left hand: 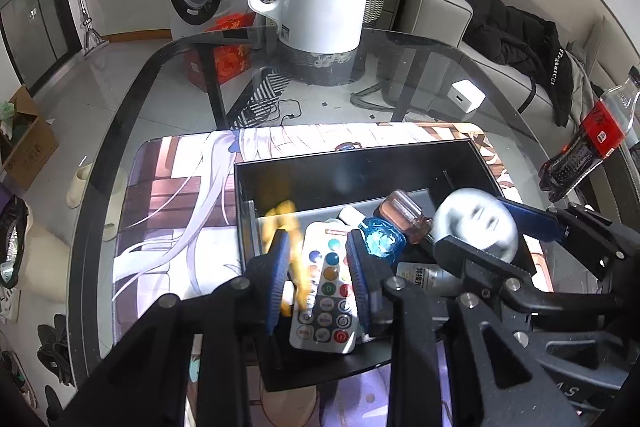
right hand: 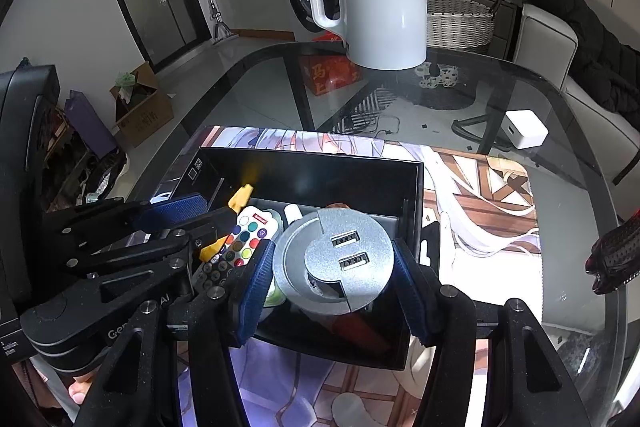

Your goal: Organize rigid objects

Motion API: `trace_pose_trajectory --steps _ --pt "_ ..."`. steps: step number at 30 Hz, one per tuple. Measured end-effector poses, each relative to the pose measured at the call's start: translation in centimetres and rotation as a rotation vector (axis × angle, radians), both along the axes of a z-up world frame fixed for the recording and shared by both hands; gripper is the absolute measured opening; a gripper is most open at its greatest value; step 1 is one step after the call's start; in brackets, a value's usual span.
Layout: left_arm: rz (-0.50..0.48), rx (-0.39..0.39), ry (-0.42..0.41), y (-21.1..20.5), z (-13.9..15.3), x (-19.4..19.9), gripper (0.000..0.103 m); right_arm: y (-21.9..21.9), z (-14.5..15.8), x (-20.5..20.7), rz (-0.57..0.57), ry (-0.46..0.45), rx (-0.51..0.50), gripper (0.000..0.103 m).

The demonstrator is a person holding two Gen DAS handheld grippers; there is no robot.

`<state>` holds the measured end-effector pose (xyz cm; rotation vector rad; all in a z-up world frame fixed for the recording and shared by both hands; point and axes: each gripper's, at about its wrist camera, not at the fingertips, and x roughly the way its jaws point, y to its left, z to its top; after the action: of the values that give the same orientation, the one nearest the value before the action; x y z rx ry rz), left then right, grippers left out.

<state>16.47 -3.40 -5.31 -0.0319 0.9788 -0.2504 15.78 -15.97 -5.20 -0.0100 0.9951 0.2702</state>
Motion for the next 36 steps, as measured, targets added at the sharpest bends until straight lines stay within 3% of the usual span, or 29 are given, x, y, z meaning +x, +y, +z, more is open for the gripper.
trace_pose_trajectory --steps 4,6,8,12,14,18,23,25,27,30,32,34,36 --pt "0.013 -0.001 -0.032 0.0 0.5 -0.5 0.037 -0.4 0.3 -0.3 -0.003 0.001 0.024 0.059" --pt "0.031 0.014 -0.071 0.0 0.9 -1.0 0.05 -0.6 0.6 -0.7 -0.003 -0.014 0.03 0.059" --pt "0.037 0.007 -0.102 0.2 1.4 -1.5 0.055 -0.9 1.1 -1.2 -0.007 -0.035 0.043 0.06" --pt "0.111 0.086 -0.23 0.1 2.7 -3.3 0.085 -1.6 2.5 -2.6 -0.025 -0.111 0.078 0.062" --pt "0.102 0.075 -0.311 0.2 3.7 -4.5 0.086 -2.1 3.6 -3.8 -0.039 -0.178 0.102 0.066" --pt "0.103 0.002 -0.395 1.0 5.3 -6.7 0.089 -2.8 5.5 -6.5 -0.055 -0.303 0.156 0.082" --pt "0.106 -0.041 -0.483 2.2 7.1 -9.6 0.09 -3.5 7.2 -10.1 -0.12 -0.376 0.176 0.087" --pt "0.097 -0.03 -0.532 2.1 7.7 -11.1 0.093 -3.3 7.7 -11.7 -0.117 -0.417 0.169 0.09" --pt "0.097 -0.018 -0.586 2.1 8.0 -12.9 0.103 -3.1 8.1 -13.1 -0.11 -0.458 0.148 0.092" --pt "0.104 -0.023 -0.676 2.2 8.2 -15.3 0.103 -3.4 8.4 -14.7 -0.109 -0.505 0.138 0.092" --pt "0.148 -0.03 -0.691 2.6 8.2 -16.4 0.103 -3.6 8.5 -15.6 -0.099 -0.544 0.127 0.093" --pt "0.158 -0.087 -0.655 3.1 8.0 -16.8 0.103 -3.6 8.8 -16.5 -0.079 -0.588 0.107 0.093" --pt "0.161 -0.091 -0.626 3.5 7.8 -16.8 0.103 -3.8 9.0 -17.1 -0.077 -0.613 0.1 0.094"
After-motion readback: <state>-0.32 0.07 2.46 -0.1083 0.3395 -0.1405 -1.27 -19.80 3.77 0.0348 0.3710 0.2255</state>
